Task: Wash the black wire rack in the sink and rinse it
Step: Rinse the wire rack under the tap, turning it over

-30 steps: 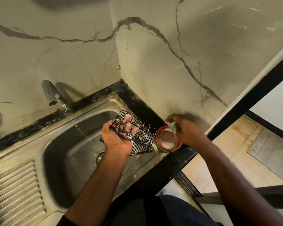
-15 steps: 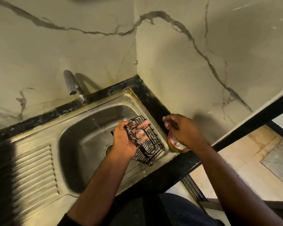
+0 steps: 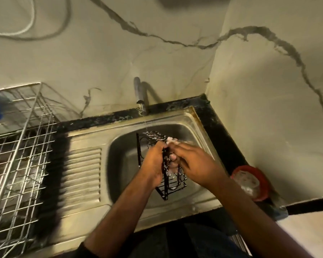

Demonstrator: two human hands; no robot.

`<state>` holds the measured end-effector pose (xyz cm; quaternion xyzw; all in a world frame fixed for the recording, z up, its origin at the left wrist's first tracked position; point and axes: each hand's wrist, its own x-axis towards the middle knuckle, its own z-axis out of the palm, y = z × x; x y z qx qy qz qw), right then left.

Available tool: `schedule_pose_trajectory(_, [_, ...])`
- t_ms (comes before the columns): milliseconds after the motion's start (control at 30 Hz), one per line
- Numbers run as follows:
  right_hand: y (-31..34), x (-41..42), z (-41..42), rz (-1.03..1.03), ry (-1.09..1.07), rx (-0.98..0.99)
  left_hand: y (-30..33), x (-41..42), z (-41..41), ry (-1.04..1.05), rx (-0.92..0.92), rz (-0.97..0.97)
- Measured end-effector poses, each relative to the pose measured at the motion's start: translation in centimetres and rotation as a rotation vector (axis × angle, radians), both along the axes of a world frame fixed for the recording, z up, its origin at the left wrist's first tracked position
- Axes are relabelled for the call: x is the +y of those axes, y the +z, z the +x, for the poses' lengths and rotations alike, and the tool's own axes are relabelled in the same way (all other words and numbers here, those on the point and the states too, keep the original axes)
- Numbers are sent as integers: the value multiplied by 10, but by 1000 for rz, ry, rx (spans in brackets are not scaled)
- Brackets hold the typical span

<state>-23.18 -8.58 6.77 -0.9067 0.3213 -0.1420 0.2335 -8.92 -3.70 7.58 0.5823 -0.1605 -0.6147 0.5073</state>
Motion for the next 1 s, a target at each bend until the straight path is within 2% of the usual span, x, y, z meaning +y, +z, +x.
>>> schedule_pose_trajectory(167, [-1,-22,16,6,-38,-23,1,9,27,-117,-121,-54])
schedule_pose_trajectory(400, [-9,-39,28,147,-202,-94,-10,25,37,-205,-136,-101])
schedule_pose_trajectory(567, [-17,-43,39,356,-188,-102,-16,34,38,-253,-176,-109])
schedule_pose_trajectory(700, [-27,-45,43,385,-209,-117,-22,35,44,-289,-238,-103])
schedule_pose_trajectory(833, [-37,-33,48,318,-166,-67,-26,28,44,-71,-217,2])
schedule_pose_trajectory(1000, [-45,-19,51,248,-67,-10,-29,17,38,264,-77,-57])
